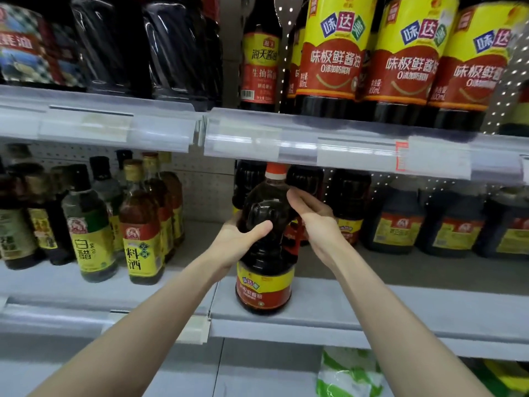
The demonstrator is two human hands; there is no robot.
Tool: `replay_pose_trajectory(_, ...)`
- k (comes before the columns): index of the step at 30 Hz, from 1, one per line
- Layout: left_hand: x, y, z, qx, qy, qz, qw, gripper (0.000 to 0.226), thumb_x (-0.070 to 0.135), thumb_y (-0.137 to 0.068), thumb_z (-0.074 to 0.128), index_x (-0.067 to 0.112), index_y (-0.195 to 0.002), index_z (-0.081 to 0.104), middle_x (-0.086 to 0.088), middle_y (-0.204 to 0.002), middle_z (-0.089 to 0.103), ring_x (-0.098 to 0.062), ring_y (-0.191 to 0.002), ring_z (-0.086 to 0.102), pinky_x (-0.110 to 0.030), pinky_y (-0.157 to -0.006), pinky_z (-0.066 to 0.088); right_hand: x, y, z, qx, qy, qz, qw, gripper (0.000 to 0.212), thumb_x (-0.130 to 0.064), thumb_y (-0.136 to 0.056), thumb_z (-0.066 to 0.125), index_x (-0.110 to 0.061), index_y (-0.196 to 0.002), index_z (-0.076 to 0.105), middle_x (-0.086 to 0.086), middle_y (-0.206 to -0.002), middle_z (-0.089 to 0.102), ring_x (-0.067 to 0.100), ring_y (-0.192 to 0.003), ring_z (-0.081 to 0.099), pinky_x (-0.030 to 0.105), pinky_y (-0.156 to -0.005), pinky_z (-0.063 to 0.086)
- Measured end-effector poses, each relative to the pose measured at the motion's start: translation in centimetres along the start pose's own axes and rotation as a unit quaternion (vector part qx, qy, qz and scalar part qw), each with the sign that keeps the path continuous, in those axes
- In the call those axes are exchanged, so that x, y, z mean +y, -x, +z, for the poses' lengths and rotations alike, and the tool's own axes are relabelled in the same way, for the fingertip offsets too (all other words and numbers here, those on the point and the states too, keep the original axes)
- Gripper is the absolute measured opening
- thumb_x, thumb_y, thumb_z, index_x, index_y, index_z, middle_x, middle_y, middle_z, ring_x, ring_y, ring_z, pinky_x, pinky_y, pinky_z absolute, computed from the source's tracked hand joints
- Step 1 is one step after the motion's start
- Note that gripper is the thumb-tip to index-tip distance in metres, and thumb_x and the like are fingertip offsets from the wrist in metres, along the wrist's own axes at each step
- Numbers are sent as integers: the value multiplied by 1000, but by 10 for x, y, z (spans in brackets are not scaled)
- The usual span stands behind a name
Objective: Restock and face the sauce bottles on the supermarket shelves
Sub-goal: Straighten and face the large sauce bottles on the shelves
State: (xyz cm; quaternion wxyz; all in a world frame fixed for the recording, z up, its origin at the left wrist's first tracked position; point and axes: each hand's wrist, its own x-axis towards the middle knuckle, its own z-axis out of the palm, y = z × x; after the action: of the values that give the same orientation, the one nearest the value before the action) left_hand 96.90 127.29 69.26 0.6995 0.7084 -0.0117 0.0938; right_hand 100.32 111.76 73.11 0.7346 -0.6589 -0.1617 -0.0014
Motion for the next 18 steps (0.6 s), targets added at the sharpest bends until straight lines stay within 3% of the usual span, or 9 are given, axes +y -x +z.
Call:
replay_pose_trajectory(4,-17,13,4,4,19,6,1000,62,55,-71,62,37,-128,45,13,-117,61,-2,-107,58,-23,-87,47,16,6,-5,-25,-15,-10,1000,23,-36,-95,54,-43,-117,56,-27,-102,64,-12,-92,60,10,-73,48)
replay_pose_trajectory(7,-33,27,5,20,35,-10,999,64,51,-83,54,34,-142,36,19,-117,55,-4,-113,53,-30,-98,45,38,20,-7,-44,7,4,999,22,-42,-95,51,-45,-117,48,-25,-114,61,-12,-97,56,12,-80,45)
replay_pose_trajectory(9,-43,38,6,22,30,-15,999,64,50,-86,52,38,-145,30,24,-119,48,-2,-117,47,-32,-101,39,56,31,-11,-41,14,21,999,32,-49,-93,52,-42,-124,48,-19,-127,57,-7,-106,53,21,-90,42)
replay_pose_trajectory(12,-48,50,9,18,26,-5,999,57,42,-94,49,42,-146,26,34,-113,46,15,-101,48,-24,-89,38,77,43,-13,-55,21,44,997,66,-62,-86,53,-38,-144,32,-26,-135,43,4,-125,44,39,-108,37)
replay_pose_trajectory(14,-49,52,8,16,24,-6,1000,54,38,-96,49,44,-144,27,37,-108,47,22,-89,51,-15,-76,42,85,48,-12,-58,10,53,997,73,-57,-90,51,-36,-151,18,-28,-133,34,7,-131,37,45,-113,33)
replay_pose_trajectory(16,-51,52,7,18,25,-1,1000,53,35,-95,51,44,-143,28,34,-110,51,23,-85,54,-10,-66,44,90,50,-11,-60,19,55,996,78,-53,-91,52,-34,-153,8,-21,-147,29,11,-139,31,45,-115,30)
replay_pose_trajectory(18,-53,49,6,36,26,8,999,55,33,-94,54,38,-144,33,24,-121,55,18,-91,55,-12,-67,45,94,49,-10,-51,33,56,997,79,-52,-92,52,-33,-153,6,-15,-152,26,12,-141,28,41,-114,30)
